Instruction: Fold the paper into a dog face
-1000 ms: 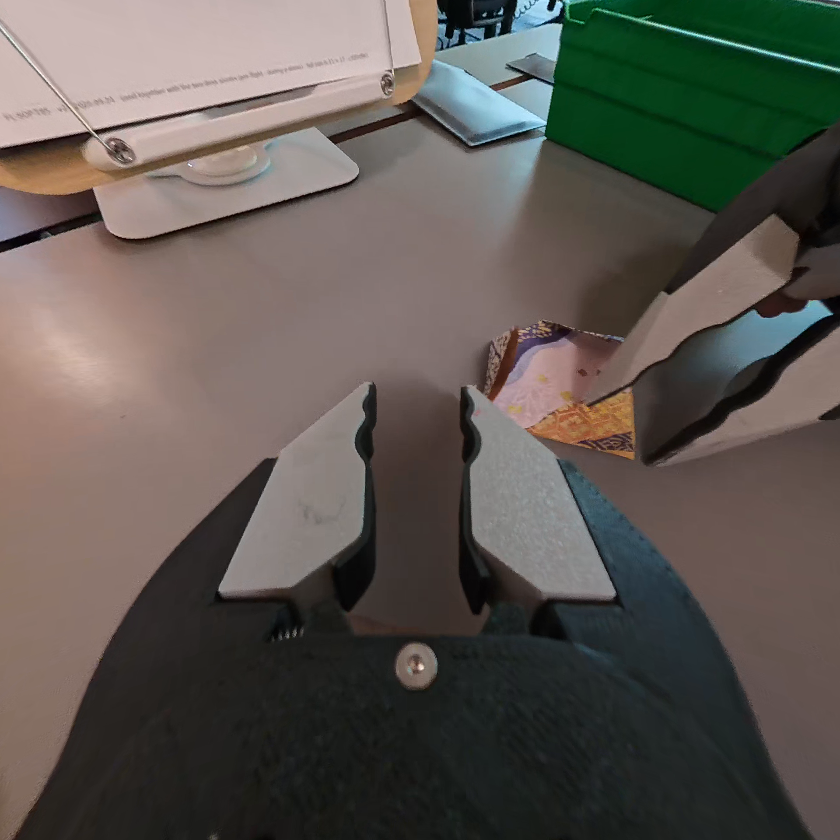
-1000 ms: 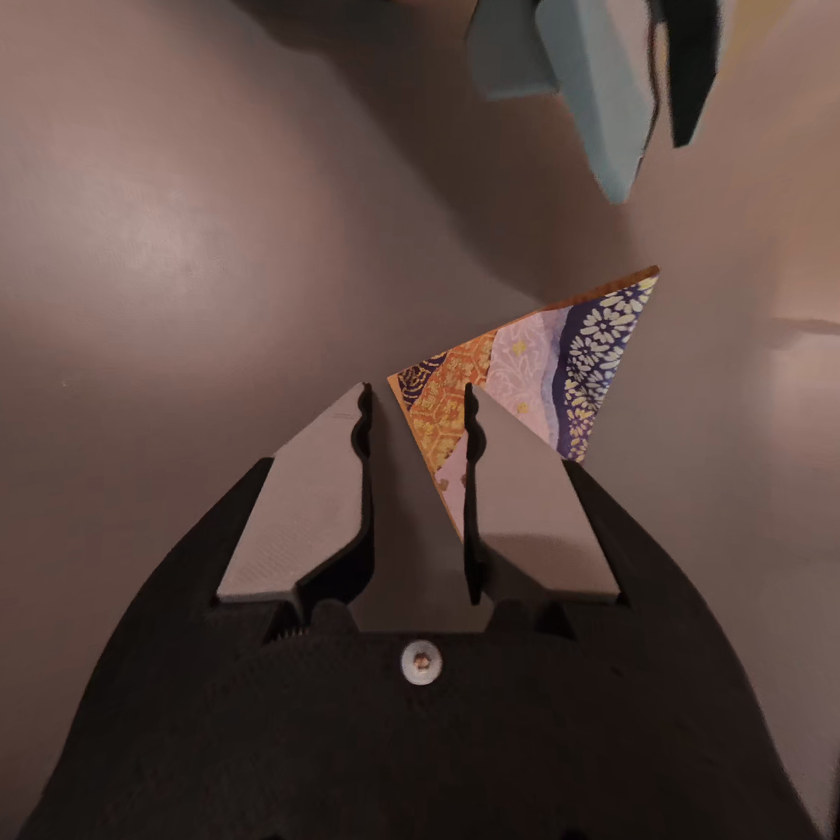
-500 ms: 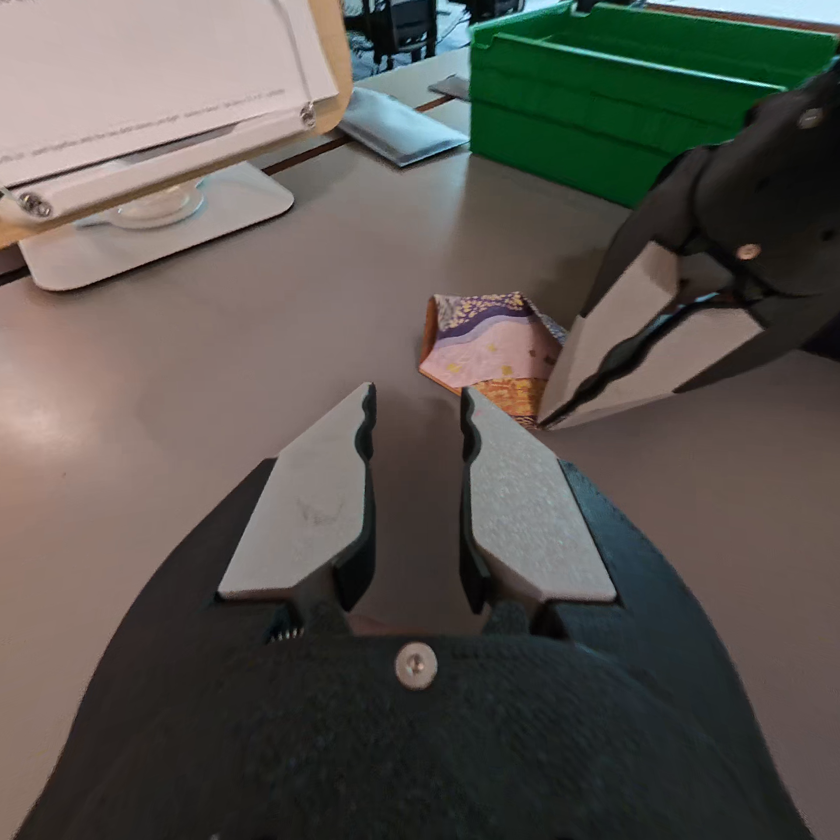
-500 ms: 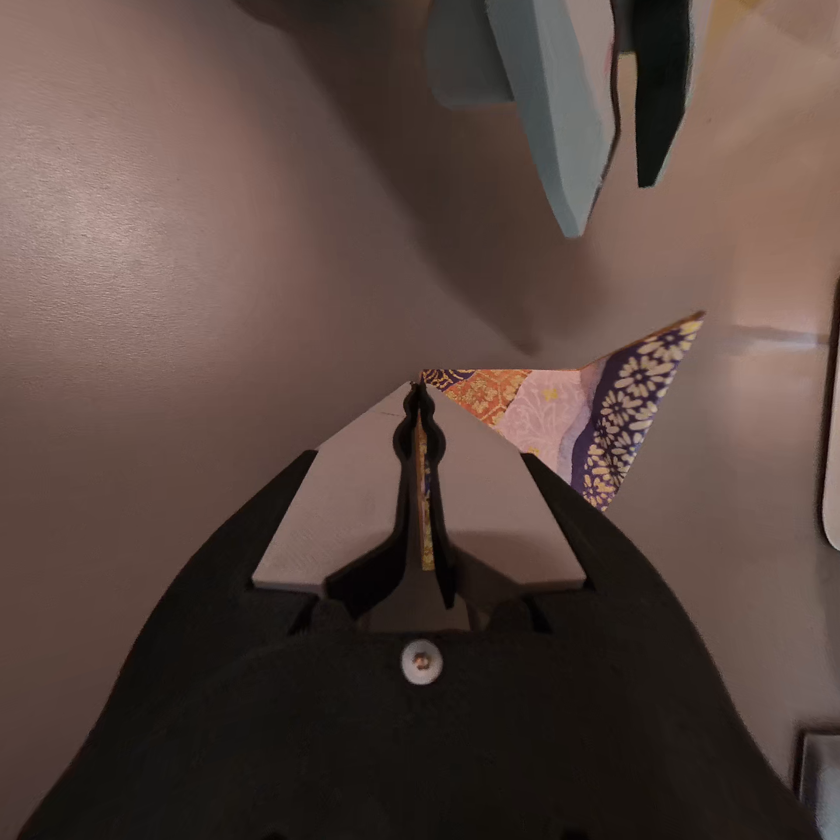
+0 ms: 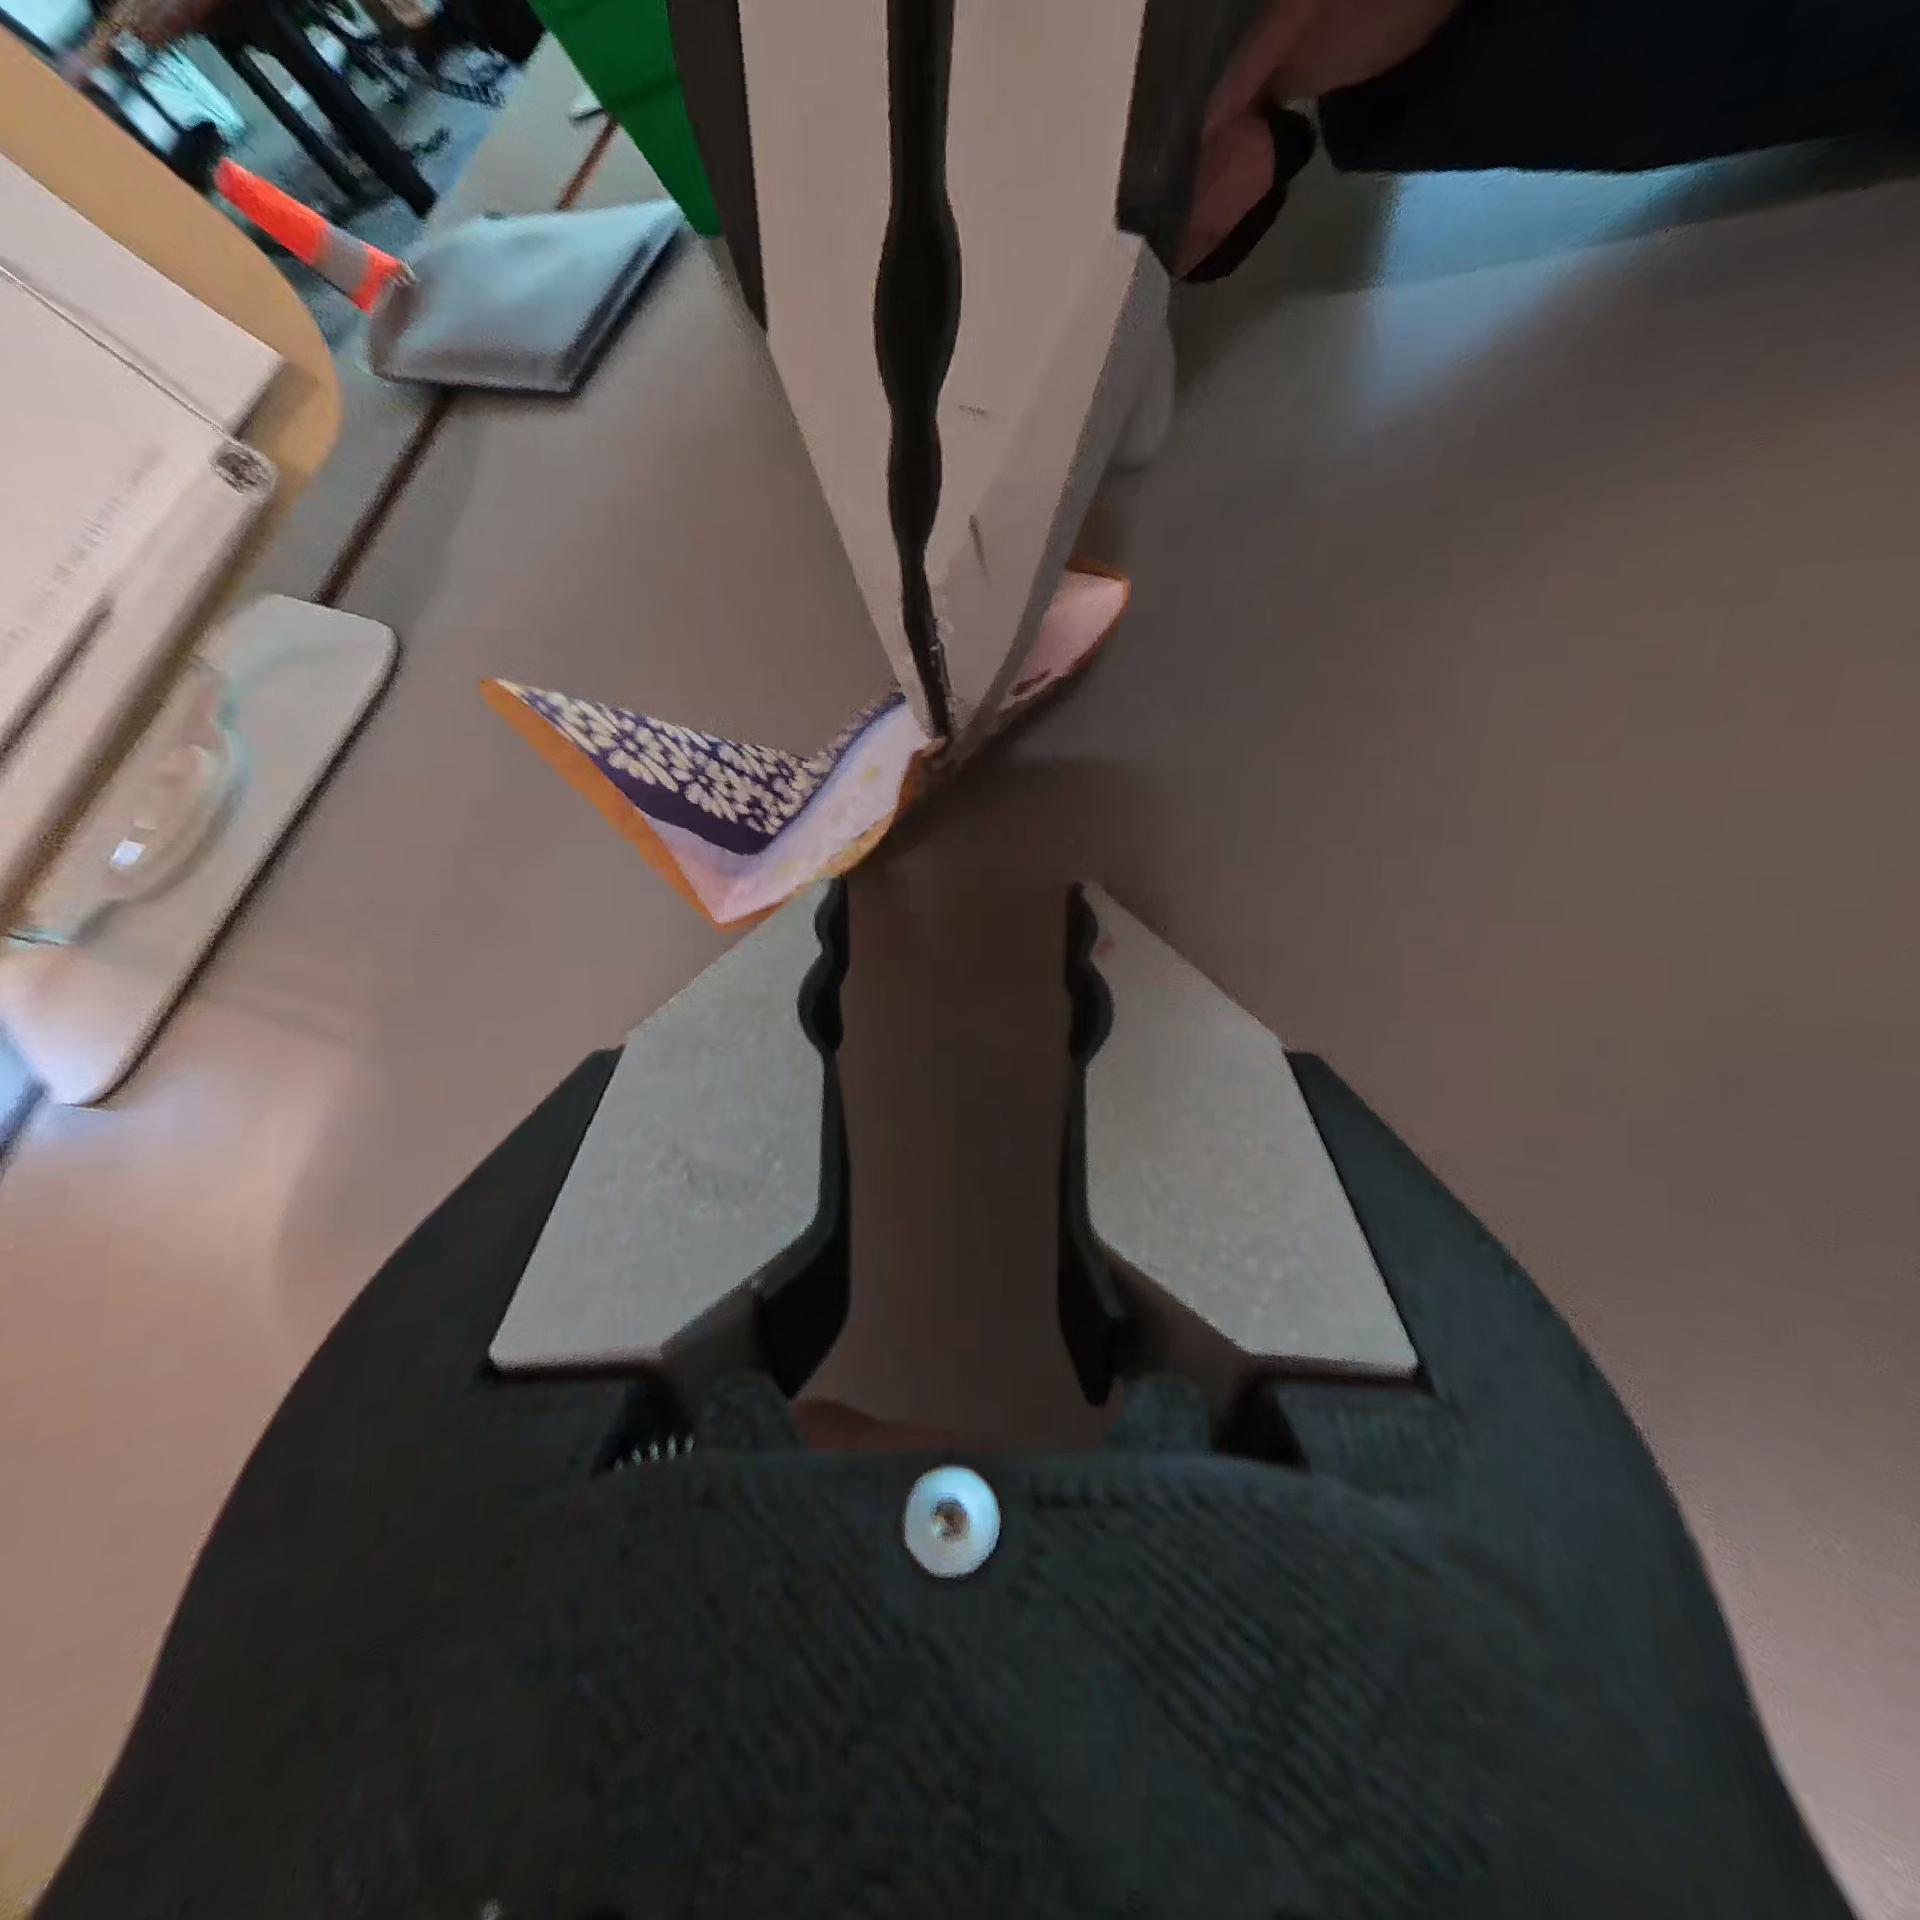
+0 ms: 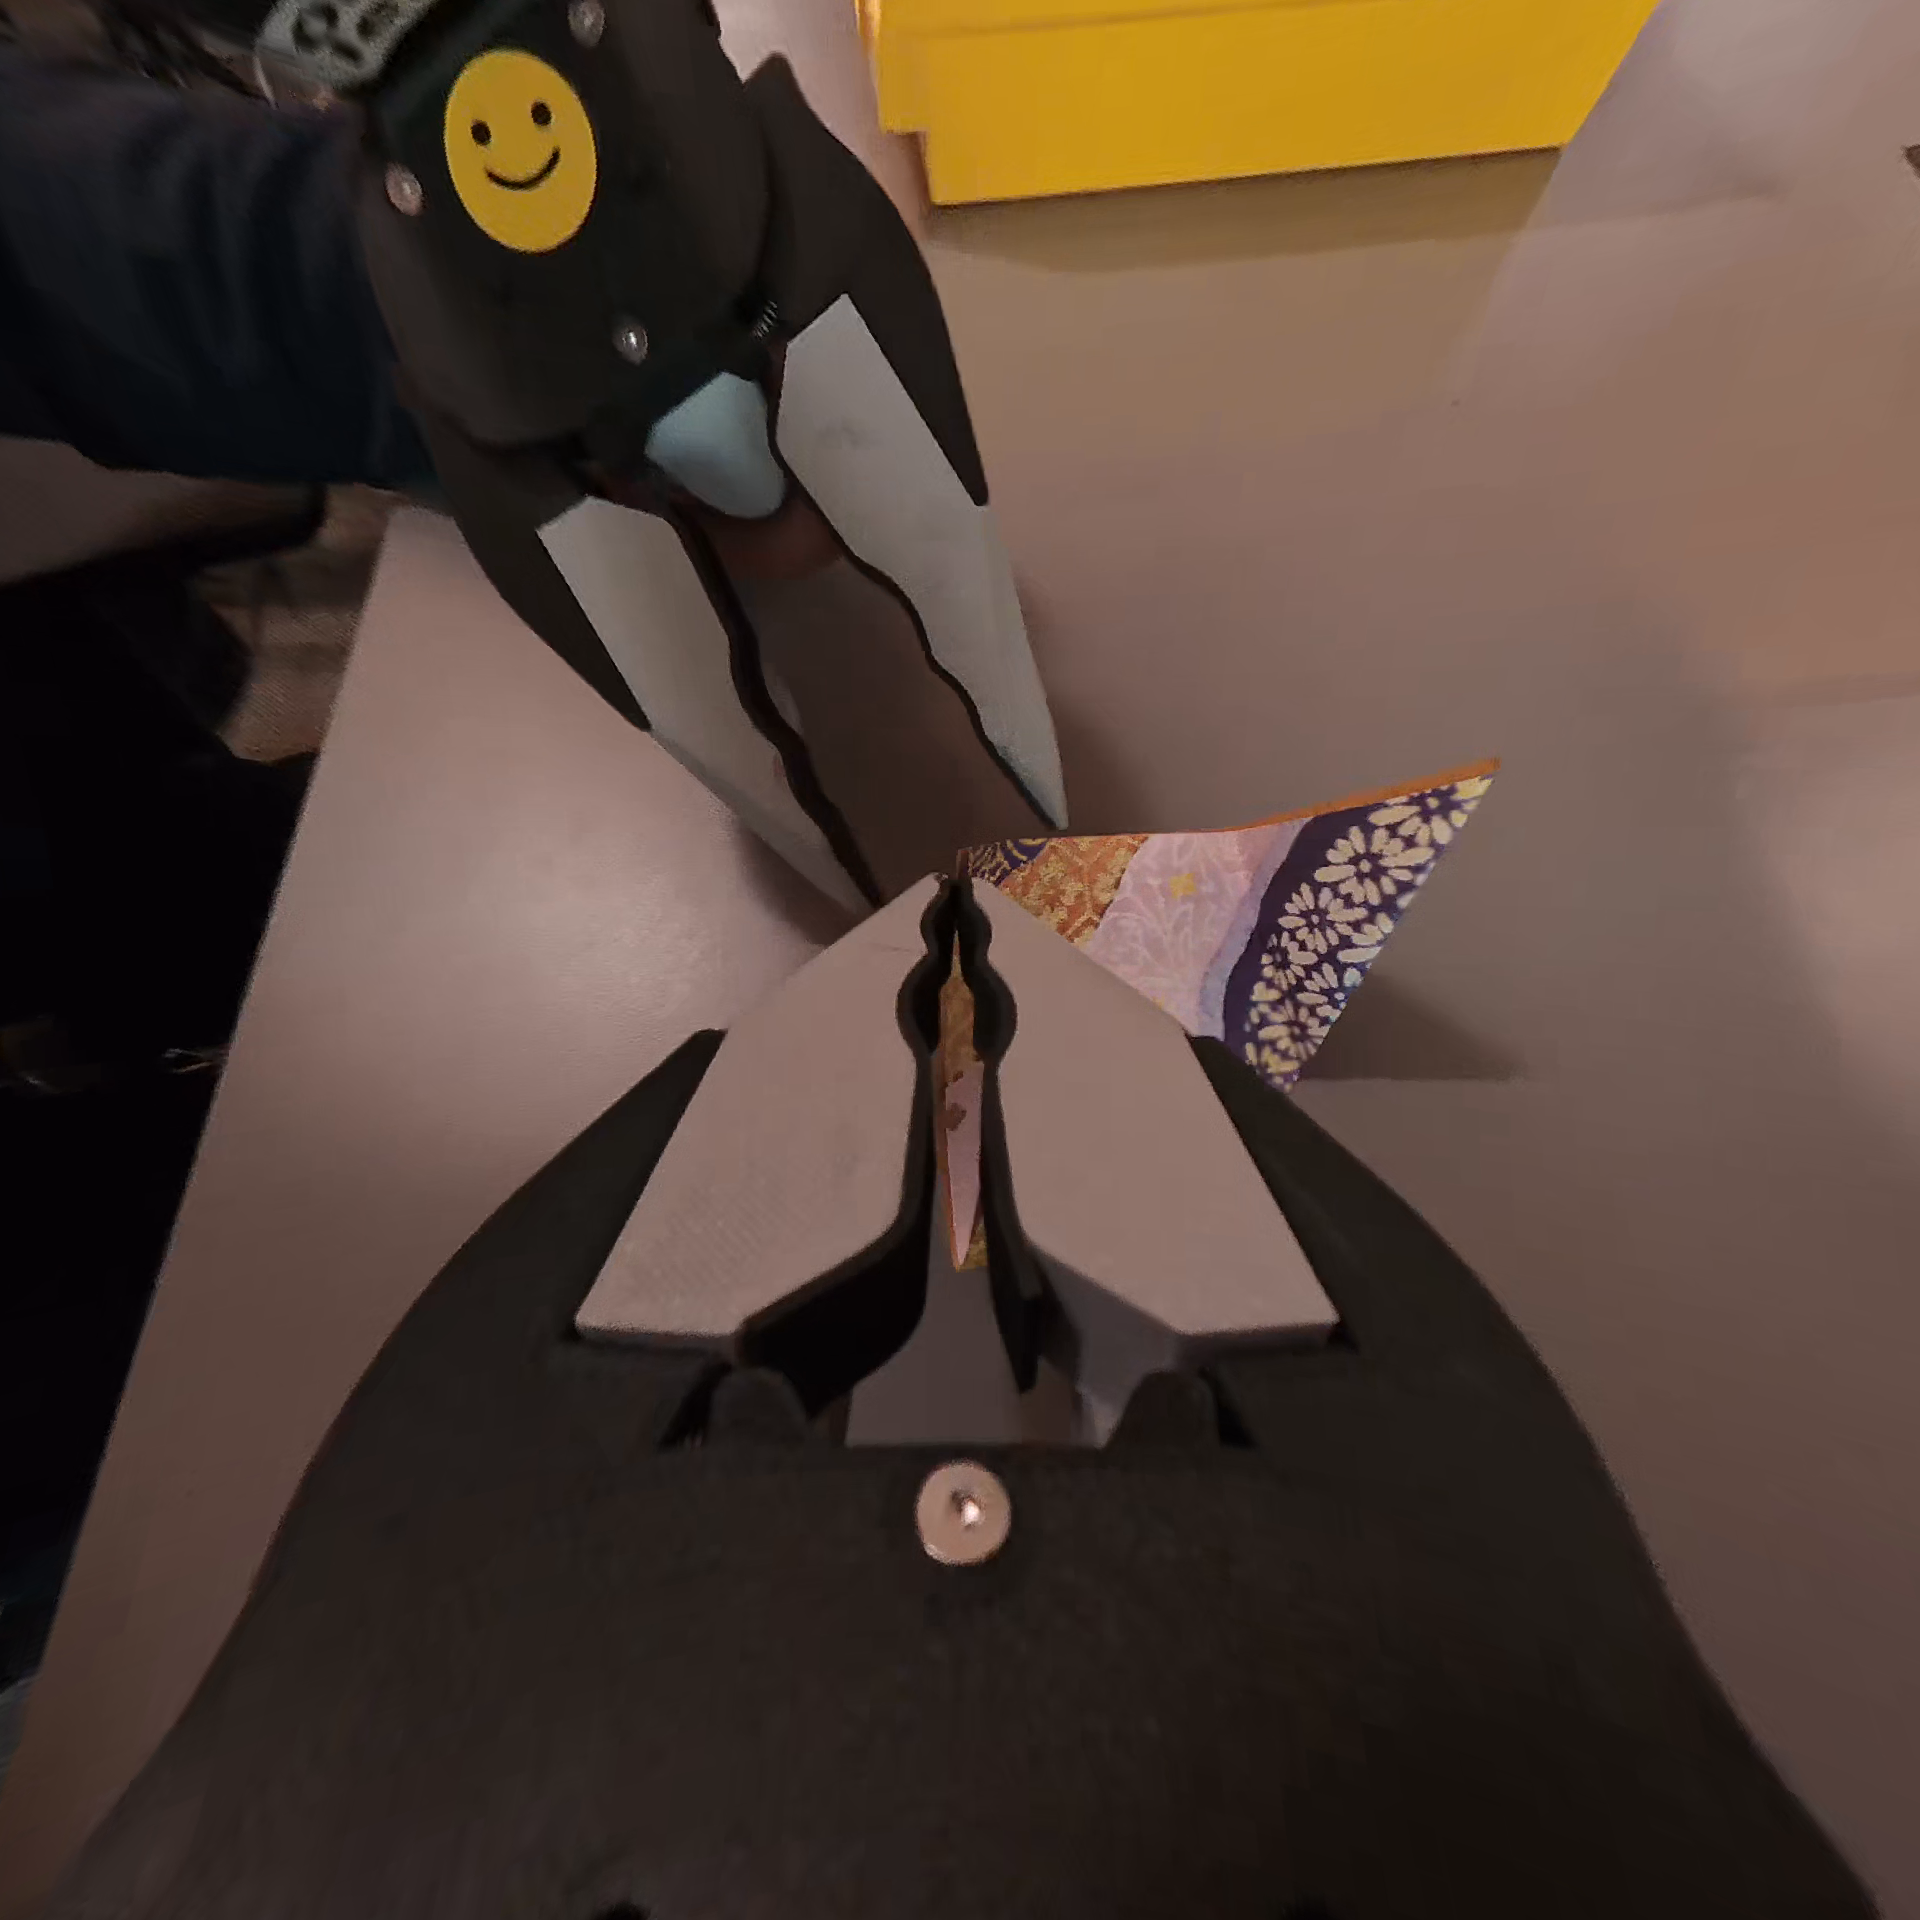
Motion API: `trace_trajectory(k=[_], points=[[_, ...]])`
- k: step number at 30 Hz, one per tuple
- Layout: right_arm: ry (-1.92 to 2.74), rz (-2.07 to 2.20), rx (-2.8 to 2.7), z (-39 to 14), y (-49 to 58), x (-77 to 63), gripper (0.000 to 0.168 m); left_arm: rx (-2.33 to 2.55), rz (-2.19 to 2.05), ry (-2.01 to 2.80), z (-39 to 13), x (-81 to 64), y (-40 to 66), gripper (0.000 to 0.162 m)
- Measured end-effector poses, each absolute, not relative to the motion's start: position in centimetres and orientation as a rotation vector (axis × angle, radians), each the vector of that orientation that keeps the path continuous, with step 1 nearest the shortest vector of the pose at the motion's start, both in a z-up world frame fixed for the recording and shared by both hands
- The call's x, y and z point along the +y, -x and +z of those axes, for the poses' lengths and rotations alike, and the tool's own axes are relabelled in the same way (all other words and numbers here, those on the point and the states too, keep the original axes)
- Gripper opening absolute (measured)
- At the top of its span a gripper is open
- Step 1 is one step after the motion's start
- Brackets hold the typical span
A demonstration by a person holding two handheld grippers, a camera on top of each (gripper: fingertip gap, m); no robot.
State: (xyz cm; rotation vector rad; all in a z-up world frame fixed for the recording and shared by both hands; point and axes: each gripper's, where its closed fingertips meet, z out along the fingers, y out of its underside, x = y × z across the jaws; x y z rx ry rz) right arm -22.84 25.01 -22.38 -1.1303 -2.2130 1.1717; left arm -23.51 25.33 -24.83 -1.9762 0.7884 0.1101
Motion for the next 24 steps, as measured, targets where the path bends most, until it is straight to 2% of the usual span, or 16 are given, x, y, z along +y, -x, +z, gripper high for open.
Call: trace_trajectory(k=[6, 11, 20, 24], points=[[1.118, 1.256, -2.313, -23.2, 21.8, 24.1, 0.0, 0.909, 0.25, 1.852, -24.6, 25.5, 22.7, 0.039], [1.069, 1.296, -2.365, -23.2, 21.1, 23.1, 0.0, 0.987, 0.195, 1.893, -26.1, 25.0, 22.1, 0.024], [1.016, 1.367, -2.409, -22.6, 19.9, 22.5, 0.0, 1.018, 0.12, 1.941, -26.9, 24.7, 21.8, 0.022], [1.056, 1.352, -2.377, -22.5, 20.3, 23.2, 0.0, 1.023, 0.045, 1.952, -26.9, 24.2, 21.3, 0.001]])
